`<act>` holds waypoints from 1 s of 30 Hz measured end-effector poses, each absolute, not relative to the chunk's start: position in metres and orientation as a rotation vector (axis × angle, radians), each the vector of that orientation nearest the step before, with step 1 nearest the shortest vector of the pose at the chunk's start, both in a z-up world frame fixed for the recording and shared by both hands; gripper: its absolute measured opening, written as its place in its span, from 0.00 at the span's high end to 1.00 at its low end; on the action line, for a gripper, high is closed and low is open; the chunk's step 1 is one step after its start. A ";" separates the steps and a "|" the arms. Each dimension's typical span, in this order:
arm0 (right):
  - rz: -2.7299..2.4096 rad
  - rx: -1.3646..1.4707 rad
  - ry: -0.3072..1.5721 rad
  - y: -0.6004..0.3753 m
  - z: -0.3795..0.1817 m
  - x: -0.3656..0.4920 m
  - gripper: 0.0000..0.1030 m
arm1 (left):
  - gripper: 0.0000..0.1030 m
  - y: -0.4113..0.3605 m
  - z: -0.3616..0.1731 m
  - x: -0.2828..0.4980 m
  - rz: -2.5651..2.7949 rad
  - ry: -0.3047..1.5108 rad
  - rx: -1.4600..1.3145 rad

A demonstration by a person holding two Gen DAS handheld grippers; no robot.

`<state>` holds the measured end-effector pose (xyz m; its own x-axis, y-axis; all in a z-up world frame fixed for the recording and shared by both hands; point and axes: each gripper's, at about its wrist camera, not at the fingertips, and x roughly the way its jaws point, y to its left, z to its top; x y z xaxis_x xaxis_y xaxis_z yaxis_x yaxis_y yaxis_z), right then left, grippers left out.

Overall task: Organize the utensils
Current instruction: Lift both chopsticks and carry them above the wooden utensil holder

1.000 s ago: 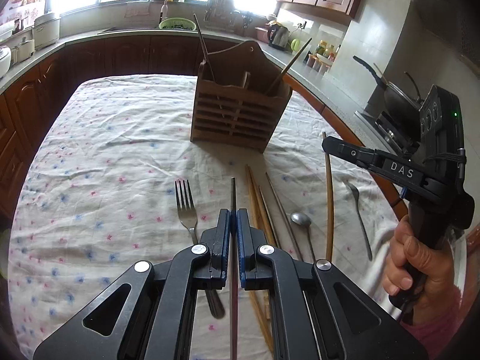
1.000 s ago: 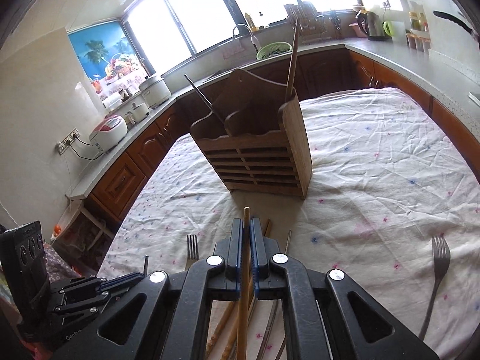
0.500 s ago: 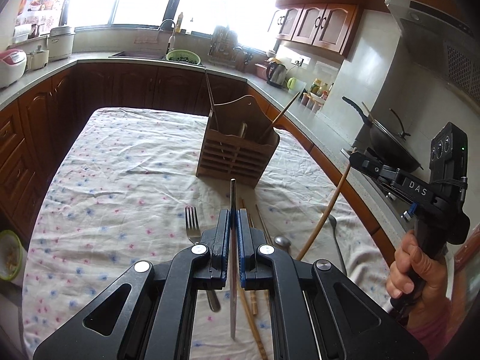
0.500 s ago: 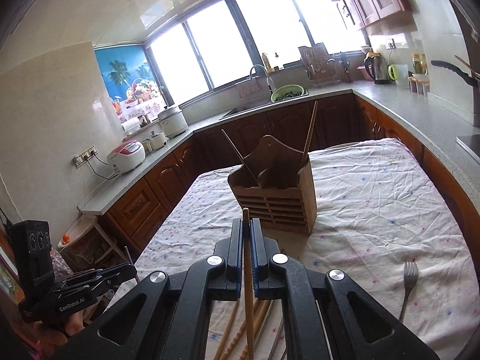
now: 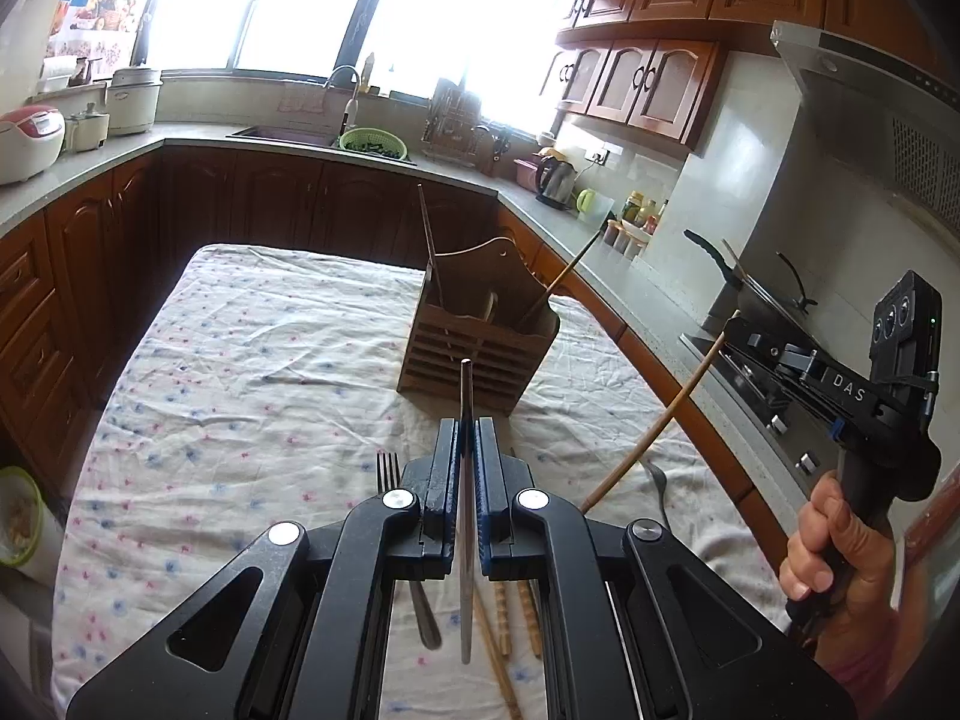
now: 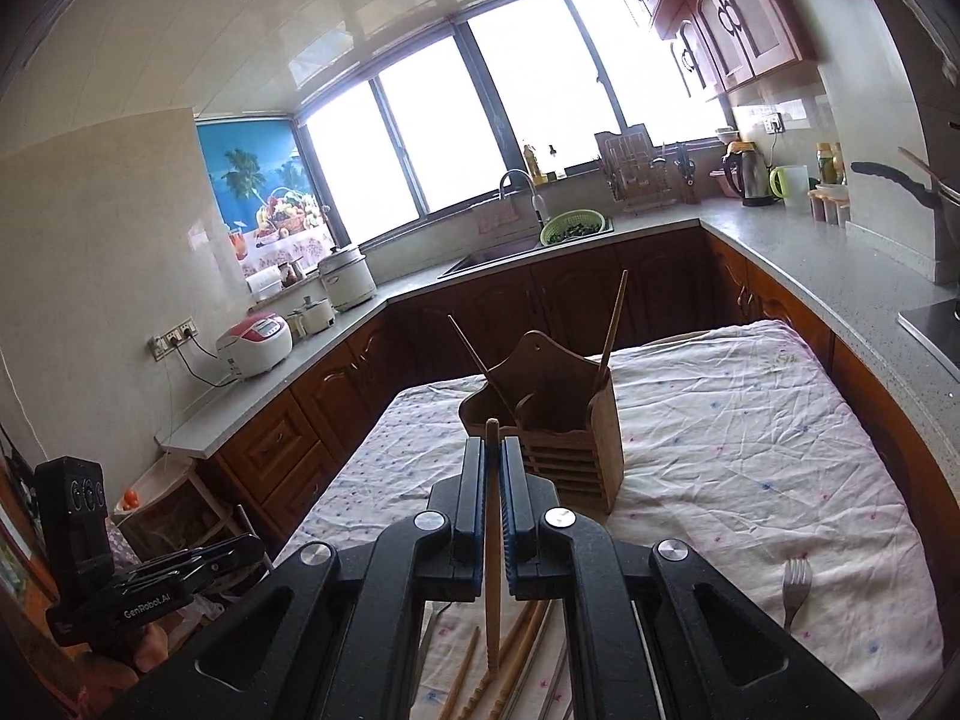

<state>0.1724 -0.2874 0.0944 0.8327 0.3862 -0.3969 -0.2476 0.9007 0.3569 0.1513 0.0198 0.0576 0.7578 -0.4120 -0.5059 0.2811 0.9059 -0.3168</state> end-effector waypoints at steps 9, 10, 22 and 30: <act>0.334 0.309 0.472 -0.290 0.094 0.180 0.96 | 0.96 0.025 0.069 0.163 -0.370 0.566 -0.256; 0.333 0.311 0.469 -0.291 0.094 0.181 0.96 | 0.96 0.025 0.071 0.165 -0.368 0.560 -0.257; 0.307 0.348 0.433 -0.301 0.103 0.199 0.96 | 0.96 0.028 0.089 0.197 -0.355 0.506 -0.283; 0.281 0.364 0.364 -0.309 0.126 0.232 0.96 | 0.96 0.023 0.117 0.242 -0.348 0.439 -0.297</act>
<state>0.2322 -0.3090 0.1255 0.8975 0.3292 -0.2935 -0.2005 0.8973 0.3932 0.2424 0.0227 0.1165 0.8485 -0.3880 -0.3600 0.2620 0.8989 -0.3513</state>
